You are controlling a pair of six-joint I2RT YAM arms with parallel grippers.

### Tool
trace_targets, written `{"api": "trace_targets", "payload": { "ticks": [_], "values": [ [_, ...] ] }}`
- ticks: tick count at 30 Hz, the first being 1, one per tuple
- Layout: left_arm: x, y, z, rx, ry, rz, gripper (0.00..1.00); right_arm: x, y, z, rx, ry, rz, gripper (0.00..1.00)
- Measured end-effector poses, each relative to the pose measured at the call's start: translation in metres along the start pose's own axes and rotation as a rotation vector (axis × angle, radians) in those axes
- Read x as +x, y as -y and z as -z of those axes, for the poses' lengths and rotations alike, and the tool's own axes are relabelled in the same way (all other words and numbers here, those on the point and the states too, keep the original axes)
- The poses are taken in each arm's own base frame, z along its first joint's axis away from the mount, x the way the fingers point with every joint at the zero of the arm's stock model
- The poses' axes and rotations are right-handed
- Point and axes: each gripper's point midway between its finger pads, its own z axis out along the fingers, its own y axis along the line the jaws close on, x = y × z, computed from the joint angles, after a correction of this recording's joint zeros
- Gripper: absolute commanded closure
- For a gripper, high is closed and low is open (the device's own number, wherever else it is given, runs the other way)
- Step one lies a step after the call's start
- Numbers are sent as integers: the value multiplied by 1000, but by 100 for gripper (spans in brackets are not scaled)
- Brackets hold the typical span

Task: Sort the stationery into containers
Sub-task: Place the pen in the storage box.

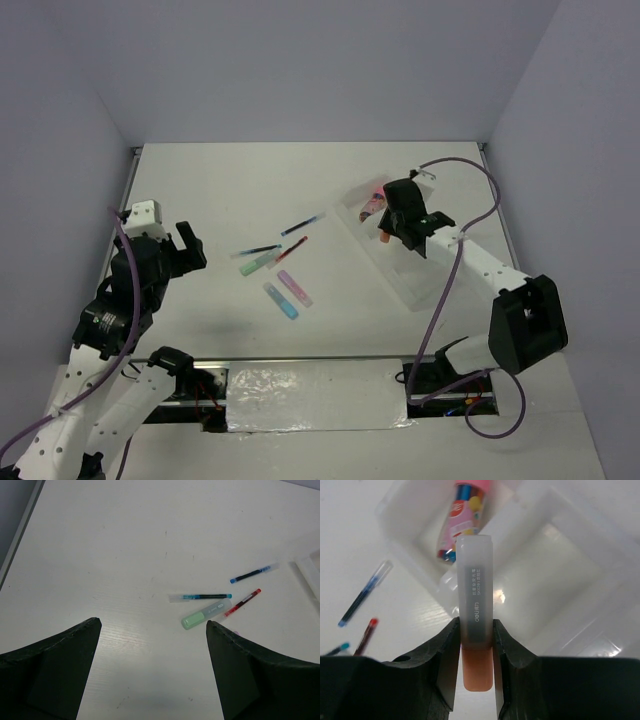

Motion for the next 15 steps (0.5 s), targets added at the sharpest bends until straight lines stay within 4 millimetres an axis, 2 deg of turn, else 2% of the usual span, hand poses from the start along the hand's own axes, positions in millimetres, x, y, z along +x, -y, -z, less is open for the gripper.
{"api": "trace_targets", "payload": {
  "ticks": [5,6,10,15],
  "values": [
    [0,0,0,0,1,0,1,-8,23,-13,116,7,-74,67],
    [0,0,0,0,1,0,1,-10,24,-15,130,10,-82,64],
    [0,0,0,1,2,1,1,-13,30,-23,183,11,-109,35],
    [-2,0,2,5,9,4,1,-9,29,-26,184,0,-100,30]
  ]
}}
